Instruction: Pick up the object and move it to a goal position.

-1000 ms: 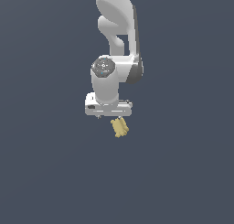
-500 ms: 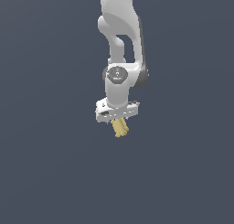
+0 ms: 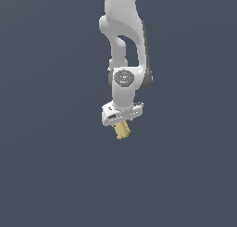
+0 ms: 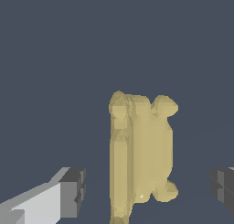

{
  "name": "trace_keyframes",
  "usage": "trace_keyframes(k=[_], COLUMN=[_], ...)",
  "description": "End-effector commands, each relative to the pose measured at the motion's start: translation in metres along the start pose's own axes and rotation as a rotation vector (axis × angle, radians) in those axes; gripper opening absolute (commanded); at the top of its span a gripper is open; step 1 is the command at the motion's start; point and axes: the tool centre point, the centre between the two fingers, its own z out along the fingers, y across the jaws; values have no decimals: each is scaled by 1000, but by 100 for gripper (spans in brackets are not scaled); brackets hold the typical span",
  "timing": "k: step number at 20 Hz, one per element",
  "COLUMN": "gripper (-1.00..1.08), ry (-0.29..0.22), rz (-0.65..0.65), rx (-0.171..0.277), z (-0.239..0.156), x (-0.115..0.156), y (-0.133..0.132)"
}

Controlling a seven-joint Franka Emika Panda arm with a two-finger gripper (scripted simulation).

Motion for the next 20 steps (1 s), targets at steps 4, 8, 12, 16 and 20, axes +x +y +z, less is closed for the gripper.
trace_keyframes(k=[4, 8, 12, 16, 20], gripper=[100, 100, 100, 100, -100], ry=[1, 1, 2, 2, 2], rz=[0, -2, -5, -6, -6], rx=[0, 0, -1, -1, -1], z=[5, 21, 41, 50, 50], x=[0, -1, -1, 0, 0], y=[0, 0, -1, 0, -1])
